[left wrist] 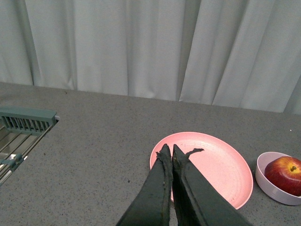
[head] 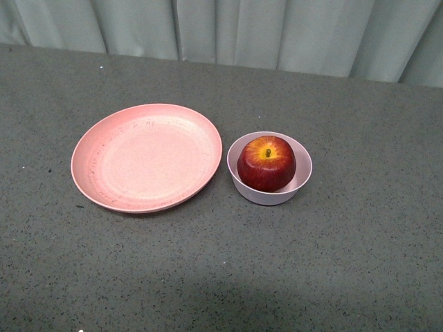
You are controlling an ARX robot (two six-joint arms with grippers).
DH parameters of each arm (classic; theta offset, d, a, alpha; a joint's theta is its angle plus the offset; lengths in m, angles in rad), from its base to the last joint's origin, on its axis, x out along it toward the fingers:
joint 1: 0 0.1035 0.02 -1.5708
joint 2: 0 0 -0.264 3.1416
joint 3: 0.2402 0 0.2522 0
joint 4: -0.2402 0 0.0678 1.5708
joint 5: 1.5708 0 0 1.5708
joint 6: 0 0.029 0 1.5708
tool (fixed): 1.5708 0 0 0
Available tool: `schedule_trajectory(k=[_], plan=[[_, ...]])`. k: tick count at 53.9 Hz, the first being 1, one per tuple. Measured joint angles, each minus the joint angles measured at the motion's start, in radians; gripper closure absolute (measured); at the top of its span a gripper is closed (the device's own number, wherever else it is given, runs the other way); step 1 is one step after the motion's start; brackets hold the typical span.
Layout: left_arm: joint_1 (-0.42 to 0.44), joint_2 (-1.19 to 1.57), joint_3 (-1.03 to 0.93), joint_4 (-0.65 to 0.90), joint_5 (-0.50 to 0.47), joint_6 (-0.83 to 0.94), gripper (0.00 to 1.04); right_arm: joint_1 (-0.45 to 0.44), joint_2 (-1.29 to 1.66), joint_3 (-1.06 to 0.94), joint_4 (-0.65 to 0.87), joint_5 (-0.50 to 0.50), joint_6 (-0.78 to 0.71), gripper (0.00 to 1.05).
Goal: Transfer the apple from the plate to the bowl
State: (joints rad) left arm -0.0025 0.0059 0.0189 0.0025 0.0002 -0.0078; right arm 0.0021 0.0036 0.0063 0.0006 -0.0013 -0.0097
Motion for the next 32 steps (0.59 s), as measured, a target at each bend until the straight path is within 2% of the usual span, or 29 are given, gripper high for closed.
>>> schedule_trajectory(k=[9, 13, 19, 22, 27, 28, 32], plan=[[0.0, -0.001, 0.0, 0.0, 0.0, 0.0, 0.68, 0.0, 0.0, 0.0, 0.0, 0.0, 0.0, 0.09], [0.0, -0.001, 0.0, 0.0, 0.0, 0.0, 0.57, 0.0, 0.0, 0.0, 0.0, 0.0, 0.0, 0.09], [0.0, -0.001, 0.0, 0.0, 0.0, 0.0, 0.32, 0.0, 0.0, 0.0, 0.0, 0.0, 0.0, 0.09], [0.0, -0.001, 0.0, 0.0, 0.0, 0.0, 0.25, 0.0, 0.0, 0.0, 0.0, 0.0, 0.0, 0.09], [0.0, -0.001, 0.0, 0.0, 0.0, 0.0, 0.07, 0.0, 0.0, 0.0, 0.0, 0.0, 0.0, 0.09], [0.0, -0.001, 0.0, 0.0, 0.0, 0.002, 0.05, 0.0, 0.0, 0.0, 0.0, 0.0, 0.0, 0.09], [0.0, -0.001, 0.0, 0.0, 0.0, 0.003, 0.07, 0.0, 0.0, 0.0, 0.0, 0.0, 0.0, 0.09]])
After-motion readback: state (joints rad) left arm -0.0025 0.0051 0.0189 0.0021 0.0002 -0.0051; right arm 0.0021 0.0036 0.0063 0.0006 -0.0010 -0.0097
